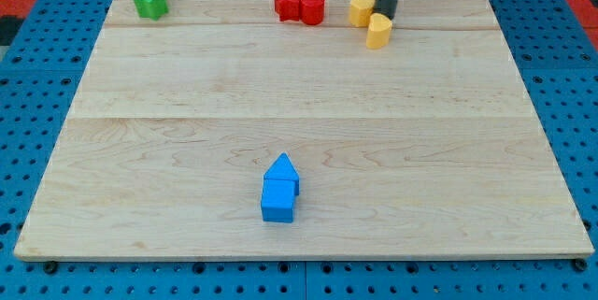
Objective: Separate the yellow blocks from each other
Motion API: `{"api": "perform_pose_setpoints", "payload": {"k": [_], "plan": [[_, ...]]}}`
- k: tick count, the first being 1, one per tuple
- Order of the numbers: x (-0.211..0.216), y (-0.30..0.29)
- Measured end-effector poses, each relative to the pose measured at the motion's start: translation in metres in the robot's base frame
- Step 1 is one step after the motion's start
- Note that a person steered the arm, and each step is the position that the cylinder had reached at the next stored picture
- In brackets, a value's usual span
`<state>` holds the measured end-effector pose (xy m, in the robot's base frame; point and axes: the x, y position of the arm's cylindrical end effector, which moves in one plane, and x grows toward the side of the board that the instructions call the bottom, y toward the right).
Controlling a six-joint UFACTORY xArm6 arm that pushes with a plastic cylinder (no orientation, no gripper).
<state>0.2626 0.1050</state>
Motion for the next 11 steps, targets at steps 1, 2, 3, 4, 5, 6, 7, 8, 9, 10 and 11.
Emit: {"api": "perform_pose_setpoints", "payload": {"k": [1, 2, 3, 4, 5, 6, 7, 8, 9, 10, 11], "plan": [[0.024, -0.017], [0.033, -0.014], [0.037, 0.014], [0.043, 0.034], [0.067, 0.026], [0.104, -0.030], [0.101, -0.069], [0.082, -0.060], [0.064, -0.066], [0.052, -0.087], [0.031, -0.072]]}}
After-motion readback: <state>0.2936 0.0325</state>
